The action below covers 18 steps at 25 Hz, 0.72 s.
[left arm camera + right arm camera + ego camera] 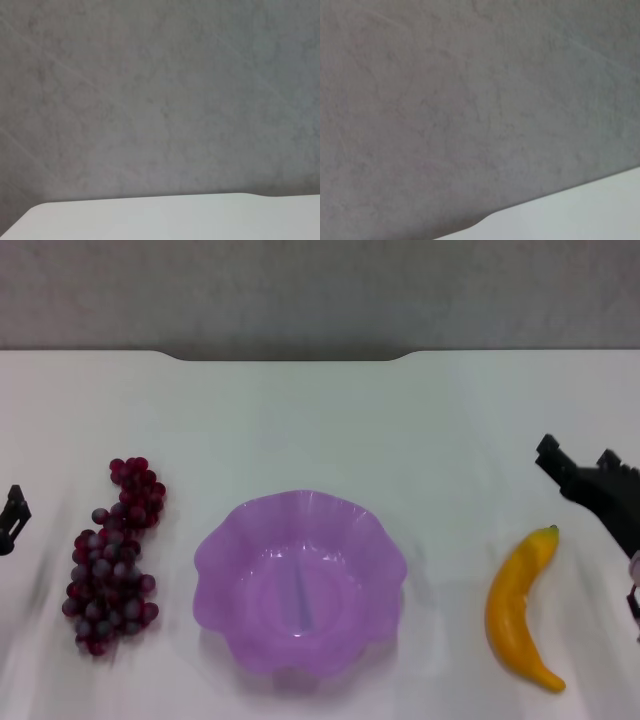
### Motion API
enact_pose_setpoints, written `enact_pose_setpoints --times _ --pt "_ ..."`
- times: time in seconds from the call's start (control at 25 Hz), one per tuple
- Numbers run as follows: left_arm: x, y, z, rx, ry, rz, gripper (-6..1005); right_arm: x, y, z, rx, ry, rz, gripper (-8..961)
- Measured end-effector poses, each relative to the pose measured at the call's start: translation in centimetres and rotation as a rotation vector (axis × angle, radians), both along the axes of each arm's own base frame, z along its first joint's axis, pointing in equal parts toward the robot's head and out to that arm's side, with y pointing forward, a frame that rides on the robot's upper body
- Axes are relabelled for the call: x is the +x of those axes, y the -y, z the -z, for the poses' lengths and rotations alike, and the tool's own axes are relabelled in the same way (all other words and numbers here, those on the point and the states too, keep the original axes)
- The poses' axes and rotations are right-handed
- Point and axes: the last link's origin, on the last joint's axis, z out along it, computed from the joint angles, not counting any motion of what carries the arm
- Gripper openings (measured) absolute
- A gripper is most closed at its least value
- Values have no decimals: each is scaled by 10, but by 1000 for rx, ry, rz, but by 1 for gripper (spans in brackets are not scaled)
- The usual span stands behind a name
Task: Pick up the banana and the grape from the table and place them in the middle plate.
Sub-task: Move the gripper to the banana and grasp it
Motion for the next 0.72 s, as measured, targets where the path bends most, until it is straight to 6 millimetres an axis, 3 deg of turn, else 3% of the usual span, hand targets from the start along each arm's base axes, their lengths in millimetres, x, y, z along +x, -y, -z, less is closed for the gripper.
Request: enact_pose_setpoints --times 0.16,0.48,0.72 --pt "4 -3 2 -2 6 10 865 2 8 9 -17 -35 22 907" --pt "5 -2 3 2 26 14 864 25 22 14 -28 -39 99 906" --pt "6 -3 4 2 29 17 864 39 27 30 -109 -2 137 906"
